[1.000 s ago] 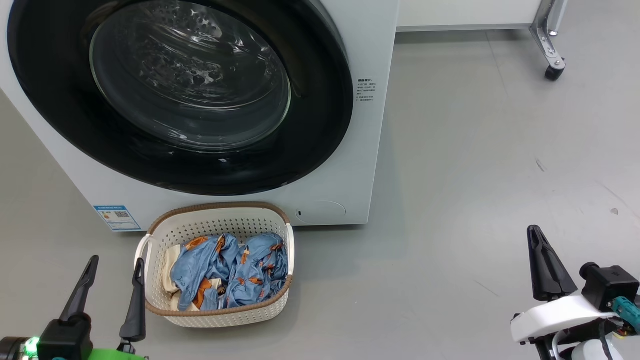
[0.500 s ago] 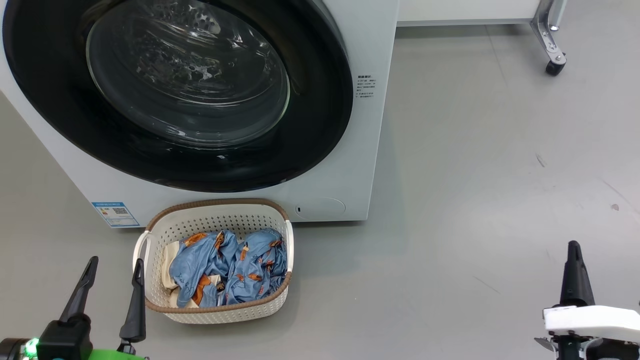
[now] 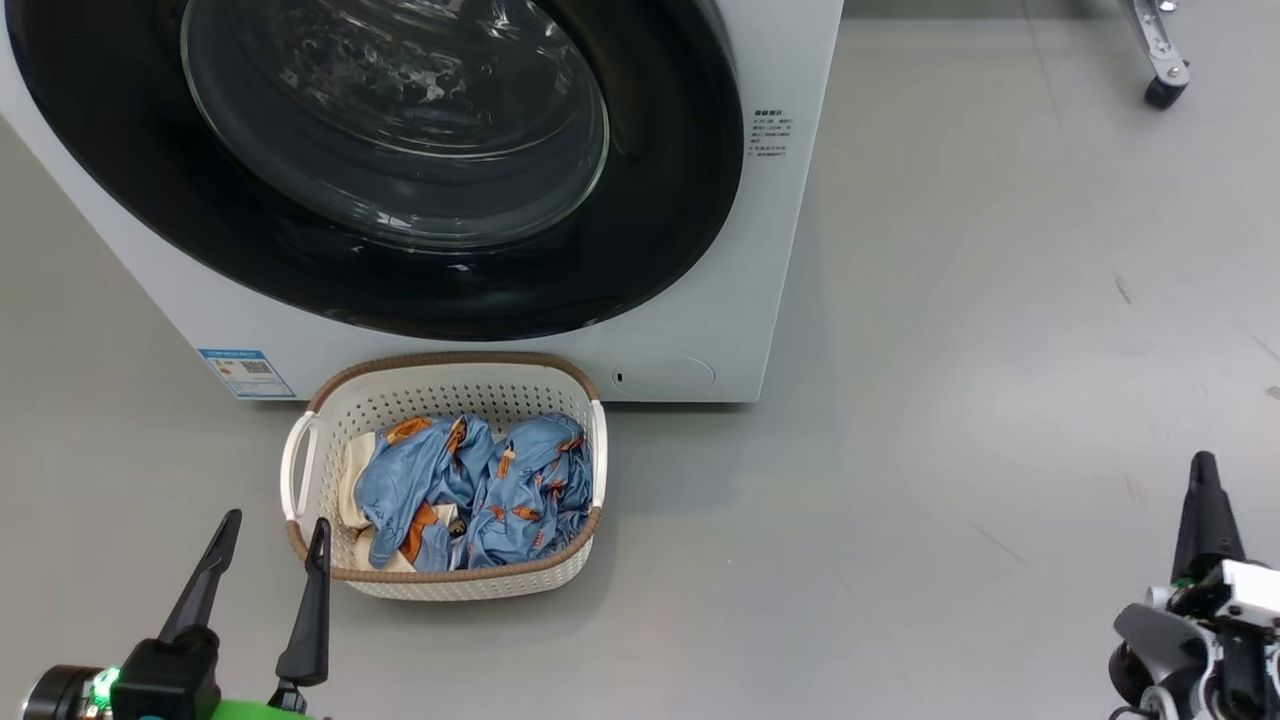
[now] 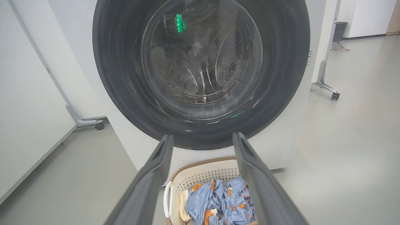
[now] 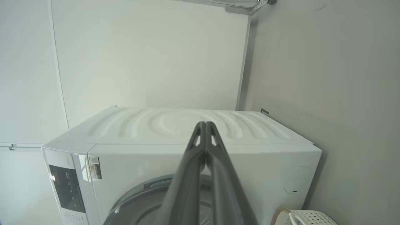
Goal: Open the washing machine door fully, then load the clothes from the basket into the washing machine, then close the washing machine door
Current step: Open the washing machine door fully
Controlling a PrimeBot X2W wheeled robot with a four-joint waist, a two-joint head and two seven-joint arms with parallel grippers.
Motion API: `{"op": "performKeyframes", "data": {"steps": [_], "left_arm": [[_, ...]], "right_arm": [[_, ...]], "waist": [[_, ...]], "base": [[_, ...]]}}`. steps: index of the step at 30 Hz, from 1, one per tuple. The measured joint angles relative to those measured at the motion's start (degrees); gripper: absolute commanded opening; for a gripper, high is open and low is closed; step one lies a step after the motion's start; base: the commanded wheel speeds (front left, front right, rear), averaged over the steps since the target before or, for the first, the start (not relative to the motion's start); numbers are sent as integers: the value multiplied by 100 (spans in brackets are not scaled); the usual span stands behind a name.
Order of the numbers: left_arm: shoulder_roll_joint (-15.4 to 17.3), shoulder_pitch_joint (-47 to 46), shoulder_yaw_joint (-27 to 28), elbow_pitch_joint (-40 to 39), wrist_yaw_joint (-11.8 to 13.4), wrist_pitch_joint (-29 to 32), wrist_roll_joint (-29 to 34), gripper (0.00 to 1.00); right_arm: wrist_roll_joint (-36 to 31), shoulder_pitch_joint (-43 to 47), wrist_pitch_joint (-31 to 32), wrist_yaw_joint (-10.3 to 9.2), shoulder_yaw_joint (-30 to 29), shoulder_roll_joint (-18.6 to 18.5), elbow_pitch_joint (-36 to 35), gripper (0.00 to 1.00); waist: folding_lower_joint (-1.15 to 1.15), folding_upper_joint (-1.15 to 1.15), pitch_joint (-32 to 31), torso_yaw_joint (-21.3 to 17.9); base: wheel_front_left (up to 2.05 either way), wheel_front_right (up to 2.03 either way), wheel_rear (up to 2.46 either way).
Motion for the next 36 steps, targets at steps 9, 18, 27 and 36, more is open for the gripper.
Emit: {"op": "performKeyframes", "data": {"steps": [9,18,27,36], "left_arm": [[-5,-19,-108,-101,-3,0,-153,100],[44,-42,-186,-218,-4,0,-282,100],[2,-230,-204,-292,-5,0,-433,100],[-132,-378,-259,-188,-5,-1,-505,100]], "right_arm": [[1092,-486,676,0,-784,-152,5,0],[1209,-1425,1559,0,-662,-771,74,0],[1067,-2510,2045,0,-312,-1090,88,0],[749,-3407,2519,0,214,-1302,119,0]], "waist": [[0,0,368,201],[0,0,847,424],[0,0,1317,695],[0,0,1630,1051]], "base": [[0,0,0],[0,0,0],[0,0,0],[0,0,0]]}}
